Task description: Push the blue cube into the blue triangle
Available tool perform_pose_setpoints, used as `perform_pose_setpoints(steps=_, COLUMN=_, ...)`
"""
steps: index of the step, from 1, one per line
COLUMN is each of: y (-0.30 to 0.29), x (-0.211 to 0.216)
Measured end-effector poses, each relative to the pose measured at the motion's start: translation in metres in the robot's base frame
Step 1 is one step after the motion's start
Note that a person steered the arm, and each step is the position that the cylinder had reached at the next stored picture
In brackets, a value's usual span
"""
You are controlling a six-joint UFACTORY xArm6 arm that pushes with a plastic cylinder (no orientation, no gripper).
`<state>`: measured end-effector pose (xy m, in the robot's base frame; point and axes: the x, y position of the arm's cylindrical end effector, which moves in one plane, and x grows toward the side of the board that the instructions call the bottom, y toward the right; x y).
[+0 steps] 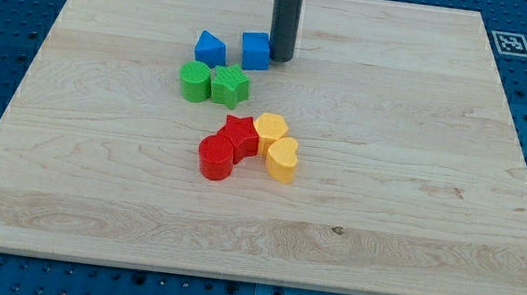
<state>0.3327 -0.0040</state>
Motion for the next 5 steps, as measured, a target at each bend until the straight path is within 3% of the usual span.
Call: perform_pose_setpoints(steps=5, y=-0.021, x=0.018)
